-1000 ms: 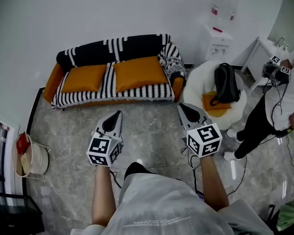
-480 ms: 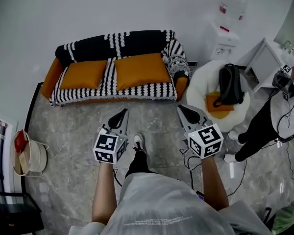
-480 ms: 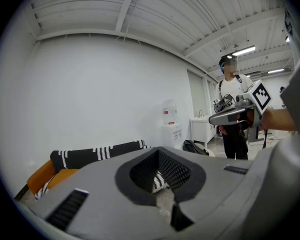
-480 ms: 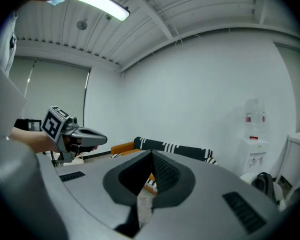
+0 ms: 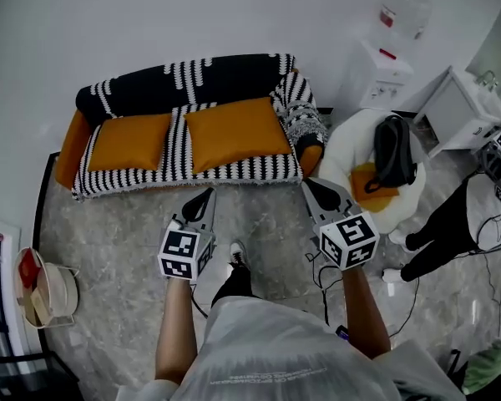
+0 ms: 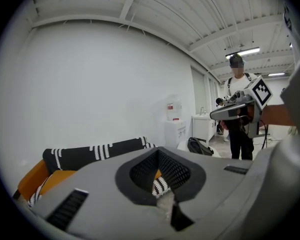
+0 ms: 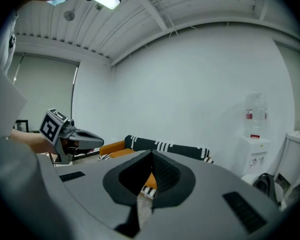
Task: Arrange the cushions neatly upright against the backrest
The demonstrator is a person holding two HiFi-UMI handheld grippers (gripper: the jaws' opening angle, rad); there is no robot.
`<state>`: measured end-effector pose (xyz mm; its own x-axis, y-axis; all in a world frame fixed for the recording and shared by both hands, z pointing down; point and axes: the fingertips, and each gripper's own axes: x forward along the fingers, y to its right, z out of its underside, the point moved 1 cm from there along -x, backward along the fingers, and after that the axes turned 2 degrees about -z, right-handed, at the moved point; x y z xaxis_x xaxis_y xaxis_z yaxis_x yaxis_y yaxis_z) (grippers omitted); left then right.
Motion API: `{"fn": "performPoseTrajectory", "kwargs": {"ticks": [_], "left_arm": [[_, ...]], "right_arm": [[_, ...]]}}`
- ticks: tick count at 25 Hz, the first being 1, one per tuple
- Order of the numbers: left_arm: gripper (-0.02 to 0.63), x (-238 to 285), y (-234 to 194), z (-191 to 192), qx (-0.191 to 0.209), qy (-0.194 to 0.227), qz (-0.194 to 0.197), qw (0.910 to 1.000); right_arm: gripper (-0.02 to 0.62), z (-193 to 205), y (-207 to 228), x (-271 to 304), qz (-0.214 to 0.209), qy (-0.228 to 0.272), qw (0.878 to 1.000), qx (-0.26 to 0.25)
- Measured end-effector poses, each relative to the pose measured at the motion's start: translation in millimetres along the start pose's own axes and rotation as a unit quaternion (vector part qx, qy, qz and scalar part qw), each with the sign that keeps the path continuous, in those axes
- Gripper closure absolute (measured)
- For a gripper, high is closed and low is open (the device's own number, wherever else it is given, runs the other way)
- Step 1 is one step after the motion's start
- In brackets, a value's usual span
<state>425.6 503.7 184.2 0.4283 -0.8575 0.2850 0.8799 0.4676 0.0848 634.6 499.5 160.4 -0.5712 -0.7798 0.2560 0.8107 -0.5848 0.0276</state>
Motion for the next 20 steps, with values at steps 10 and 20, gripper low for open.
{"fn": "performPoseTrajectory", "kwargs": {"ticks": [10, 20], "left_arm": [[0.591, 84, -91, -19, 0.005, -0.001, 0.019, 0.9998], [0.591, 143, -153, -17, -0.004, -0.015, 0.028, 0.9995]], "right_arm": [[0.594, -26, 39, 96, 0.04, -0.027, 0.999, 0.015], [0.594, -33, 69, 179, 0.054, -0.043, 0.997, 0.026]]}}
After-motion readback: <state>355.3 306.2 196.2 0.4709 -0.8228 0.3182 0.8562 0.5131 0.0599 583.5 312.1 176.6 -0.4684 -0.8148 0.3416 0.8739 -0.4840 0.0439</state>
